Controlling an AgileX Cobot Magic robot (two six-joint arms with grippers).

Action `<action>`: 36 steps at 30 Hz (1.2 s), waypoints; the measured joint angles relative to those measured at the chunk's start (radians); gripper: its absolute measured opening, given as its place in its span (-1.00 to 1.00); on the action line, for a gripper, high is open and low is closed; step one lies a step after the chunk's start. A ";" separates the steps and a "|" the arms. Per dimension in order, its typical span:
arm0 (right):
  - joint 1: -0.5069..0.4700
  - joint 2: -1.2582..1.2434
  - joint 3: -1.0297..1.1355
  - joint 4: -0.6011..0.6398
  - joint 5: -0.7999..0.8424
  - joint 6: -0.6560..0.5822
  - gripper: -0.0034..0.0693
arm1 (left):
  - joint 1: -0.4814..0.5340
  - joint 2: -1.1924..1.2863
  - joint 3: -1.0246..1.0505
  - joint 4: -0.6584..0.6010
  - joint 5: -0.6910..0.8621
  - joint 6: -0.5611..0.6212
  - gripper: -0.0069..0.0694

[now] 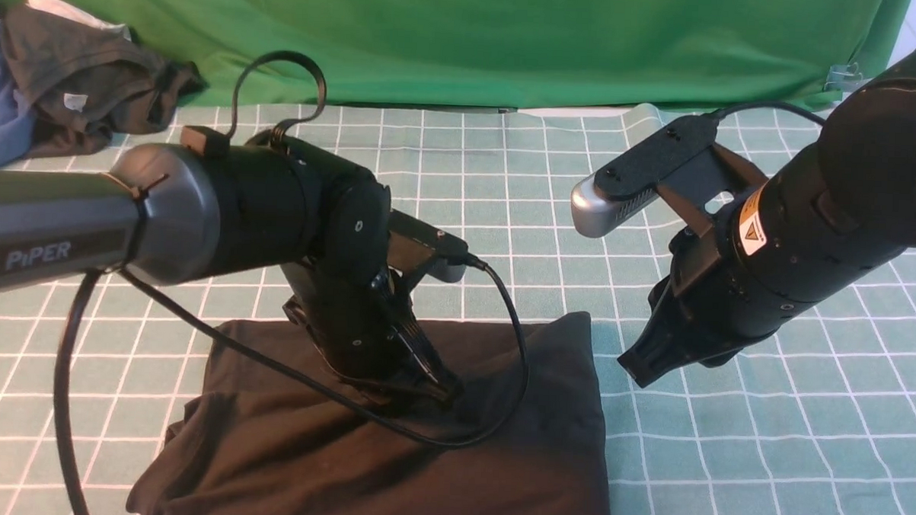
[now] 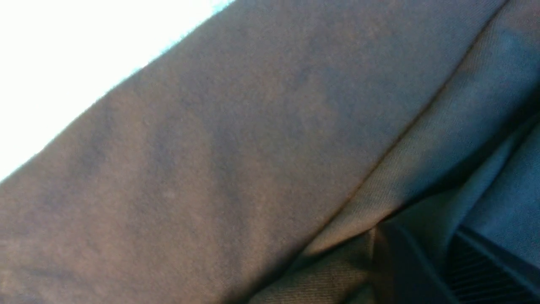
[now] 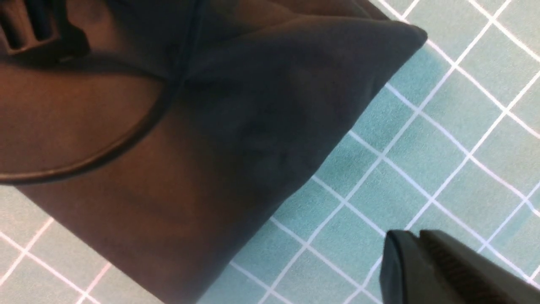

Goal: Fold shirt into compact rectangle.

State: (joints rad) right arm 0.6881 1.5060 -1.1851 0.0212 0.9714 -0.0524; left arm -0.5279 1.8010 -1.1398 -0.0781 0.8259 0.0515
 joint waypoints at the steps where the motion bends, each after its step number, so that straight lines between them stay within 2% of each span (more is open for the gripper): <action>1: 0.000 0.000 0.000 0.000 0.000 0.000 -0.80 | 0.000 0.000 -0.001 0.000 0.003 0.000 -0.71; 3: 0.000 0.000 0.000 0.000 0.000 0.000 -0.80 | 0.000 -0.007 -0.012 0.000 0.015 0.000 -0.78; 6: 0.000 0.000 0.000 0.000 0.000 0.000 -0.80 | 0.000 -0.017 -0.014 0.016 0.019 -0.002 -0.79; 13: 0.000 0.000 0.000 0.002 0.000 0.000 -0.80 | 0.000 -0.023 -0.014 0.145 0.025 -0.105 -0.79; 20: 0.000 0.000 0.000 0.007 -0.001 0.000 -0.80 | 0.000 -0.023 -0.014 0.156 0.008 -0.120 -0.77; 24: 0.000 0.000 0.000 0.009 -0.001 0.000 -0.80 | 0.000 -0.023 -0.014 0.156 0.008 -0.120 -0.65; 26: 0.000 0.000 0.000 0.011 -0.001 0.000 -0.80 | 0.000 -0.023 -0.014 0.164 0.009 -0.120 -0.42; 27: 0.000 0.000 0.000 0.011 -0.001 0.000 -0.80 | 0.000 -0.023 -0.014 0.166 0.009 -0.120 -0.40; 29: 0.000 0.000 0.000 0.011 -0.001 0.000 -0.80 | 0.000 -0.026 -0.030 0.209 0.036 -0.129 -0.15; 32: 0.000 0.000 0.000 0.013 0.000 0.000 -0.80 | 0.000 -0.051 -0.058 0.279 0.115 -0.179 -0.02; 34: 0.000 0.000 0.000 0.013 0.002 0.000 -0.80 | 0.004 -0.068 -0.061 0.290 0.148 -0.191 -0.03; 36: 0.000 0.000 0.000 0.013 0.012 0.000 -0.80 | 0.024 -0.140 -0.048 0.281 0.183 -0.220 -0.20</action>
State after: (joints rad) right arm 0.6881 1.5060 -1.1851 0.0337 0.9832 -0.0524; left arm -0.5042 1.6613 -1.1880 0.2026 1.0090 -0.1686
